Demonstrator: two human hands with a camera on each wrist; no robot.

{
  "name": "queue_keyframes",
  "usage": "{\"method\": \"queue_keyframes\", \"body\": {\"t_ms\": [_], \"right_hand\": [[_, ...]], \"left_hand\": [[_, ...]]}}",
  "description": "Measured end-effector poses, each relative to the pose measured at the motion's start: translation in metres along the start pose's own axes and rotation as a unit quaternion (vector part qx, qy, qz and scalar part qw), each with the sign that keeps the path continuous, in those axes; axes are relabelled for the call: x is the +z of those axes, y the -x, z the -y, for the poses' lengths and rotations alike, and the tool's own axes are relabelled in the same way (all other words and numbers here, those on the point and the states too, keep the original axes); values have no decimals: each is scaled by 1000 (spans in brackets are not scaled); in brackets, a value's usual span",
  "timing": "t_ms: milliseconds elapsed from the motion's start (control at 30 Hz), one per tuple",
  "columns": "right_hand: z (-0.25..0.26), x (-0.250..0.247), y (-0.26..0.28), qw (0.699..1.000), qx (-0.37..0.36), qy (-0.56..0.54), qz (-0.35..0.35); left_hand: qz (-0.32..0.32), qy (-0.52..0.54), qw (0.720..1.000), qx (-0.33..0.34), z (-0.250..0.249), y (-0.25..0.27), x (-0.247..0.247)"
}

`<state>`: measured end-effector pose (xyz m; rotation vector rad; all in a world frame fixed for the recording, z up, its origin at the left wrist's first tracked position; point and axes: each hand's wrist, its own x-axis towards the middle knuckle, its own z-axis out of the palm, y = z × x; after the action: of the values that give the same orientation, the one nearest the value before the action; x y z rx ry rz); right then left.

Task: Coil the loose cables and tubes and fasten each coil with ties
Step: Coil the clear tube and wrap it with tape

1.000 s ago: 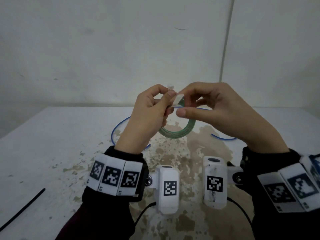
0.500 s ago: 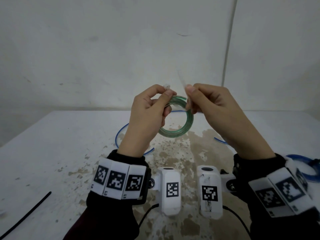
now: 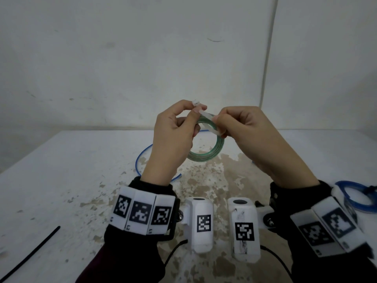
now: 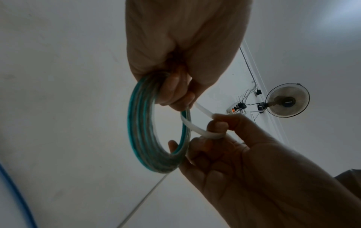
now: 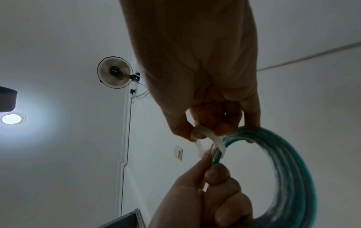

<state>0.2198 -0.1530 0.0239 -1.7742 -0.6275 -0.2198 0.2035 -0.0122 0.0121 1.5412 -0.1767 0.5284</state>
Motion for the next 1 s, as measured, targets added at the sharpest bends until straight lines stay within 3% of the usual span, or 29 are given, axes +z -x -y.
{"method": "queue_keyframes", "body": {"t_ms": [1000], "right_hand": [[-3, 0, -2, 999, 14, -38, -15]], "left_hand": [[0, -79, 997, 22, -2, 1, 3]]}}
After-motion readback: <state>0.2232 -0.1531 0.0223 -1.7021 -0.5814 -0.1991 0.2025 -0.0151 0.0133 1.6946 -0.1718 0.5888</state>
